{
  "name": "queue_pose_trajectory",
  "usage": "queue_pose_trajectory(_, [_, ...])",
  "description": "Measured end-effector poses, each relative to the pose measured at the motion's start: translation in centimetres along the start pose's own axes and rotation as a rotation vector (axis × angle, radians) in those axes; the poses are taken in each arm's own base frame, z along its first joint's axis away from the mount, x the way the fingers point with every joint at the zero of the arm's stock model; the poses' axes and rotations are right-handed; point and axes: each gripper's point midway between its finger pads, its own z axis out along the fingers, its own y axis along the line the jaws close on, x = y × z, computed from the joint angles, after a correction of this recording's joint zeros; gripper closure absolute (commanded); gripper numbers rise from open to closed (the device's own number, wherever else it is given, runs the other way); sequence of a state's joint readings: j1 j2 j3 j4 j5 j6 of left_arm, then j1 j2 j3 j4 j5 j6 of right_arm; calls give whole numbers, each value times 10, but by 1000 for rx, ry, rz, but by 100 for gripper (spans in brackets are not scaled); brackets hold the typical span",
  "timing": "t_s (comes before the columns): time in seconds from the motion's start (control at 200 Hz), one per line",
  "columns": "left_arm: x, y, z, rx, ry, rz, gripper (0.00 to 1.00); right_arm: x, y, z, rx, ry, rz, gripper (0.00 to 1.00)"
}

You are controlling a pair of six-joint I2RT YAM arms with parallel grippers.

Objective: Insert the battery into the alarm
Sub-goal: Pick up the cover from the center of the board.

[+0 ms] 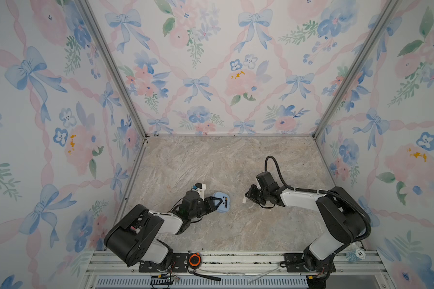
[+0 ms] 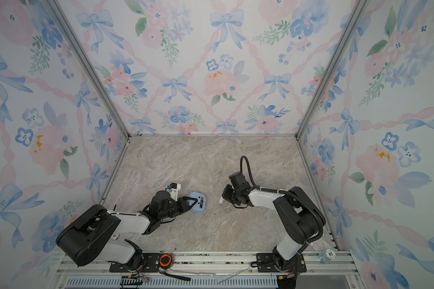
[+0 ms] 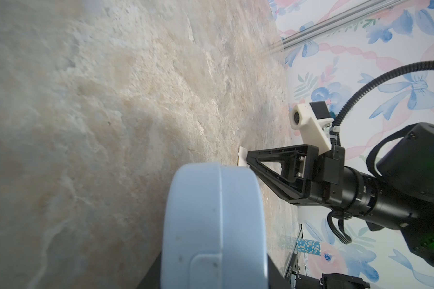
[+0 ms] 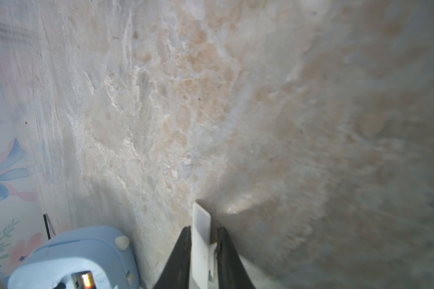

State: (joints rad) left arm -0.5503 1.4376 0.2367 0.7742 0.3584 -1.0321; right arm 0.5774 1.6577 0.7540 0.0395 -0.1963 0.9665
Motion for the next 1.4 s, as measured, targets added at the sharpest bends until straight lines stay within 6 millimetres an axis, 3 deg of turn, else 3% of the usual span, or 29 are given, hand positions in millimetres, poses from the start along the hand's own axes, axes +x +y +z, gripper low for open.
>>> queue_pose_trajectory(0.06, [0, -1, 2, 2, 5, 3, 100, 0, -1, 1, 3, 0, -7, 81])
queue_pose_trajectory(0.165, [0, -2, 4, 7, 11, 7, 100, -2, 6, 2, -13, 8, -35, 61])
queue_pose_trajectory(0.22, [0, -2, 4, 9, 12, 9, 100, -6, 11, 2, -10, 1, -51, 59])
queue_pose_trajectory(0.465, [0, -2, 4, 10, 13, 12, 100, 6, 0, -11, 112, 2, -133, 67])
queue_pose_trajectory(0.685, [0, -2, 4, 10, 13, 15, 100, 18, 8, -35, 107, -29, -150, 68])
queue_pose_trajectory(0.99, [1, -3, 4, 11, 15, 28, 100, 31, 0, -12, 113, 24, -81, 70])
queue_pose_trajectory(1.34, [1, -3, 4, 12, 14, 32, 100, 30, 12, 2, 39, 37, -38, 85])
queue_pose_trajectory(1.4, [1, -3, 4, 12, 14, 32, 100, 29, 11, 2, 42, 38, -32, 84])
